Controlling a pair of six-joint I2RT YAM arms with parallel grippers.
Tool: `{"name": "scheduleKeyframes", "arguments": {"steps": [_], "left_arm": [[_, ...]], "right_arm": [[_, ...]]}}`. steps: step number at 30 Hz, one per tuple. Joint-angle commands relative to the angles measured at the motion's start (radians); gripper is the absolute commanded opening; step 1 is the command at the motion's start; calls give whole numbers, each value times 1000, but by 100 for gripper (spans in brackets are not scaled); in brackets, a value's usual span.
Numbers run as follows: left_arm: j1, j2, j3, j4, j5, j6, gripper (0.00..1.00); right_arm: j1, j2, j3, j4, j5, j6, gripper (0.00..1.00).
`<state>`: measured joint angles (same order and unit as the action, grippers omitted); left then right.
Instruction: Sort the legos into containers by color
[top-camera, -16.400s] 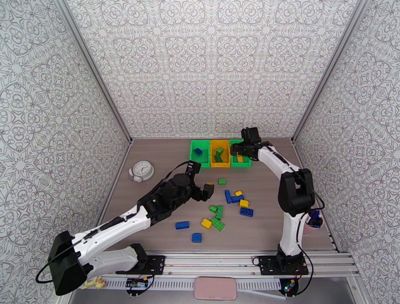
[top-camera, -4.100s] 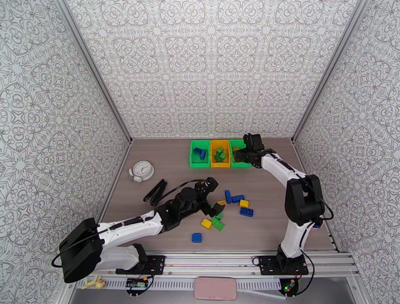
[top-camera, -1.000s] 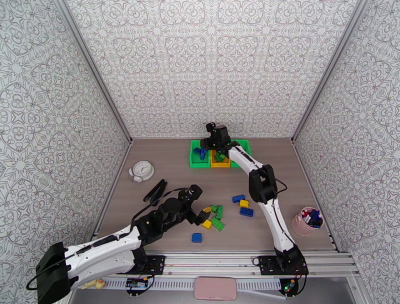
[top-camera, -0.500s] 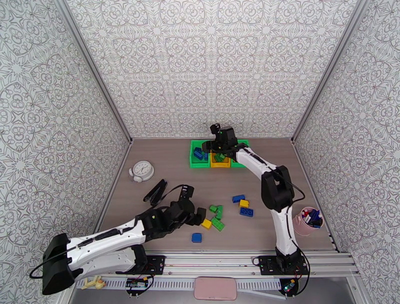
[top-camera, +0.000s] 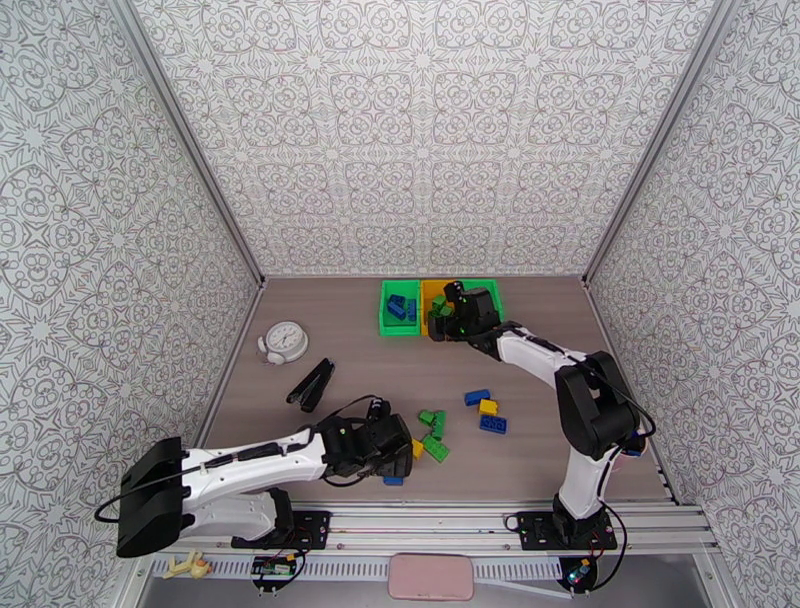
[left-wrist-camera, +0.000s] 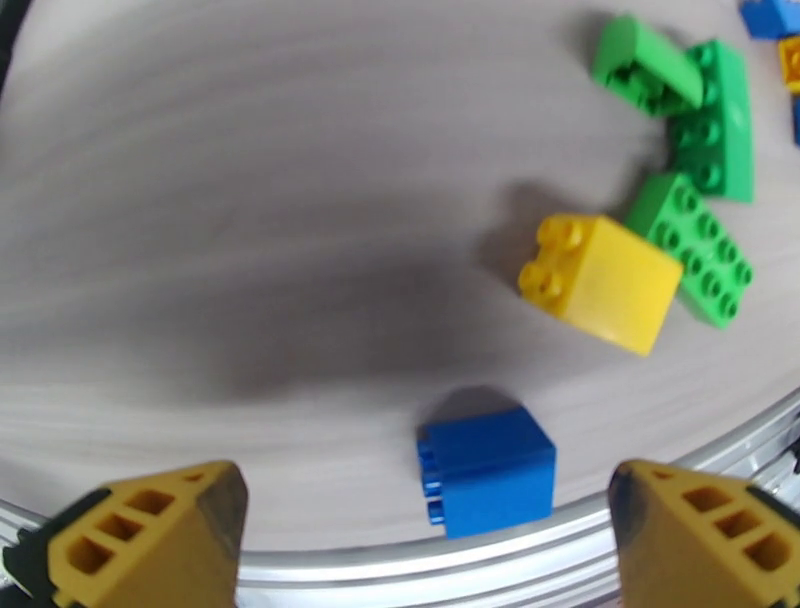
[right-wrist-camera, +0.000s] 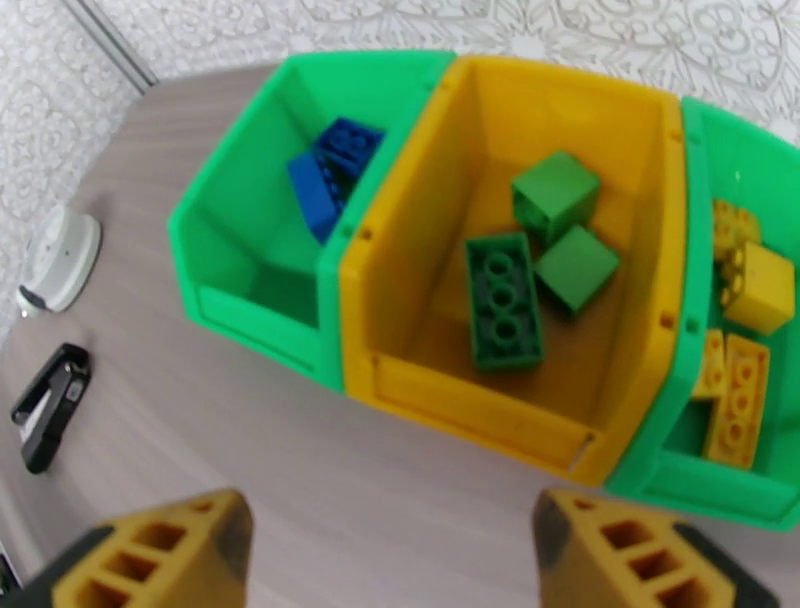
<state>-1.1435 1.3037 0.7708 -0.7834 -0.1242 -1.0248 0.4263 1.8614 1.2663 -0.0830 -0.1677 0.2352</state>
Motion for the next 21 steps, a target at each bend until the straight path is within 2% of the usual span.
{"name": "scheduleKeyframes", "arguments": {"steps": [1,10,21], "left_arm": [[-7,41,-1,24,85,-12,100],[-19,171,-6,91,116,-88,97],[-7,244,51,7,106,-74,63]], "right_arm": [[-8,-57,-21,15,19,-16,77],[-9,-136,-106,-24,39,-45,78],[-8,-198,-156,-41,61,-43,77]]}}
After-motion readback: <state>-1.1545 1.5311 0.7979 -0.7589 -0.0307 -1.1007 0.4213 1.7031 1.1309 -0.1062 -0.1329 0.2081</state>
